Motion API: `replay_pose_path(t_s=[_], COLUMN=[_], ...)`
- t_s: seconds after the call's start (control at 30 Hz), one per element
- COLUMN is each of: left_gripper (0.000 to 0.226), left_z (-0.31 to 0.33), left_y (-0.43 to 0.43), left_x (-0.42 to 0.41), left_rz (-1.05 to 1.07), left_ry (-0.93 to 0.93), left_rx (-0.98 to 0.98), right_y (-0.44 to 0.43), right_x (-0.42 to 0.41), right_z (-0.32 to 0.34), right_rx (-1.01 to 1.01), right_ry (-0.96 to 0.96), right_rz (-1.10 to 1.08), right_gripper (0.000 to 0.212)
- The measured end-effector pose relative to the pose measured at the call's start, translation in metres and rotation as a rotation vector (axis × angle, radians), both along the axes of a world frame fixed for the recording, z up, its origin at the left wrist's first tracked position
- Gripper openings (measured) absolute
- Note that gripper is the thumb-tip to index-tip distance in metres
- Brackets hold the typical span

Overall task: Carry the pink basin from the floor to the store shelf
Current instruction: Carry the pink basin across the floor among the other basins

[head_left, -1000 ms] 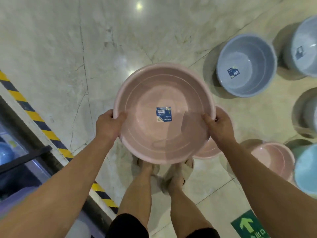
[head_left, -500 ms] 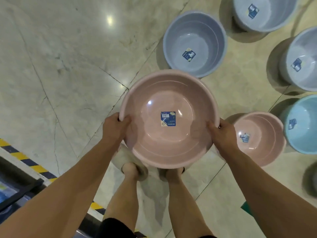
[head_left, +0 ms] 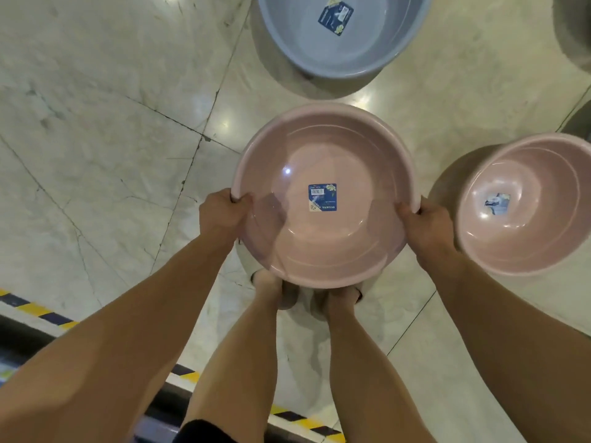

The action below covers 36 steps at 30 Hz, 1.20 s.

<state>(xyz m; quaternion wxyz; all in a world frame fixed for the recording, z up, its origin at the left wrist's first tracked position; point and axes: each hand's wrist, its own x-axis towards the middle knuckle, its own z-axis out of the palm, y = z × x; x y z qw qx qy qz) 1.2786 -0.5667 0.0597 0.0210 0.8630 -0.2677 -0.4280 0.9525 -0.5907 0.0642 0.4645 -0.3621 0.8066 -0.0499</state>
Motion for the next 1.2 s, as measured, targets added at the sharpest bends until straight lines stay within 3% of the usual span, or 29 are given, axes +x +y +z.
replay_pose_path(t_s=[0.4, 0.6, 0.8, 1.1, 1.2], left_gripper=[0.032, 0.028, 0.027, 0.028, 0.029], left_z=[-0.073, -0.075, -0.026, 0.113, 0.16], left_y=[0.012, 0.014, -0.002, -0.059, -0.088], left_x=[-0.007, -0.005, 0.001, 0.04, 0.053], left_rz=[-0.056, 0.115, 0.232, 0.217, 0.204], left_ry=[-0.006, 0.151, 0.198, 0.169, 0.165], left_rx=[-0.002, -0.08, -0.077, -0.165, -0.194], right_y=[0.021, 0.017, -0.003, -0.064, -0.088], right_x=[-0.001, -0.006, 0.002, 0.042, 0.055], right_z=[-0.065, -0.064, -0.015, 0.122, 0.17], right_rx=[-0.047, -0.06, -0.071, -0.14, -0.178], right_ry=[0.008, -0.117, -0.122, -0.129, -0.15], right_rz=[-0.045, -0.115, -0.159, -0.122, -0.118], right_gripper=[0.021, 0.01, 0.009, 0.015, 0.007])
